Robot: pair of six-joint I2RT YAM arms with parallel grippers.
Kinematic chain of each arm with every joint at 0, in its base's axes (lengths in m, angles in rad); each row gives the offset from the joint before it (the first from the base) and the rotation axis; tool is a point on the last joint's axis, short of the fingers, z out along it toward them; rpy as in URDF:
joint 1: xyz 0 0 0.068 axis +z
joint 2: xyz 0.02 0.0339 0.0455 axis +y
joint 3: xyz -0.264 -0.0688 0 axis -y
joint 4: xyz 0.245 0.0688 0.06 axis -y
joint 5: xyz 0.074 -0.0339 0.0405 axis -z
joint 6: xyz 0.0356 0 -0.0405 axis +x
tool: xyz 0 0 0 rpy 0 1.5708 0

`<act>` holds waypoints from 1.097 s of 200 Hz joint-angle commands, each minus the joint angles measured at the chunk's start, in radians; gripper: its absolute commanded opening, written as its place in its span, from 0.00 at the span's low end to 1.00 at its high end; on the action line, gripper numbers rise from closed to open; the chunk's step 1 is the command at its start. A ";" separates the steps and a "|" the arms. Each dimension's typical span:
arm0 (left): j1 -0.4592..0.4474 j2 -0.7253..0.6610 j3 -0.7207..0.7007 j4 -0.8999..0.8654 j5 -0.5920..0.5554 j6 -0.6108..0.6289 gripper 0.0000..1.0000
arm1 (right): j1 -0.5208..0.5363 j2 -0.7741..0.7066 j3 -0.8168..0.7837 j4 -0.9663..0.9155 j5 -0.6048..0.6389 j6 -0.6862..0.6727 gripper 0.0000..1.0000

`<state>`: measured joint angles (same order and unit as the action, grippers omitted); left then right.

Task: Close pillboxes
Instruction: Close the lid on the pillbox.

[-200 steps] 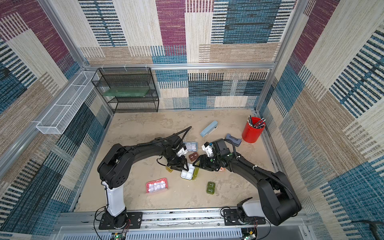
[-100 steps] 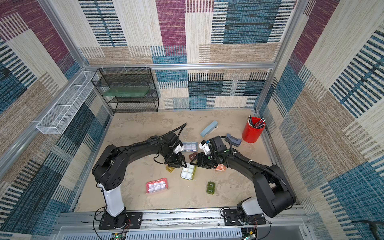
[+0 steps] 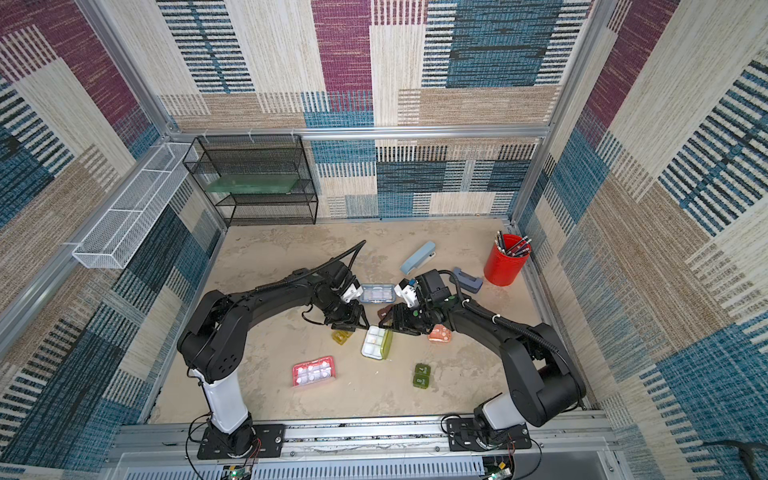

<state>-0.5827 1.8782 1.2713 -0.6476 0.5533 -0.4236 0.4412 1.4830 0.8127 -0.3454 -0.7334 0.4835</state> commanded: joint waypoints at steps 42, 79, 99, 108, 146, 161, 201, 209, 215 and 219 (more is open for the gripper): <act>0.010 -0.011 0.009 -0.014 0.000 -0.014 0.58 | 0.001 0.018 0.025 0.002 -0.024 -0.014 0.59; 0.017 -0.022 0.003 -0.018 0.000 -0.010 0.58 | 0.004 0.032 0.041 0.004 -0.028 -0.013 0.59; 0.022 -0.029 -0.001 -0.017 -0.001 -0.010 0.59 | 0.007 0.042 0.053 0.003 -0.029 -0.016 0.59; 0.024 -0.033 -0.001 -0.016 0.000 -0.010 0.59 | 0.007 0.046 0.058 0.001 -0.030 -0.017 0.59; 0.026 -0.039 -0.007 -0.014 0.003 -0.014 0.59 | 0.009 0.053 0.071 -0.003 -0.031 -0.019 0.59; 0.026 -0.043 -0.010 -0.012 0.004 -0.015 0.59 | 0.011 0.056 0.071 -0.003 -0.031 -0.020 0.59; 0.026 -0.062 -0.026 -0.007 0.006 -0.023 0.59 | 0.011 0.057 0.070 0.000 -0.031 -0.022 0.59; 0.026 -0.065 -0.030 -0.006 0.007 -0.024 0.59 | 0.011 0.056 0.071 0.001 -0.029 -0.022 0.59; 0.026 -0.066 -0.033 -0.003 0.009 -0.026 0.59 | 0.011 0.054 0.070 0.002 -0.027 -0.023 0.59; 0.027 -0.067 -0.035 -0.002 0.012 -0.026 0.59 | 0.010 0.053 0.069 0.003 -0.027 -0.023 0.60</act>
<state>-0.5587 1.8225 1.2469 -0.6521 0.5537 -0.4316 0.4507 1.5387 0.8768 -0.3569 -0.7521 0.4706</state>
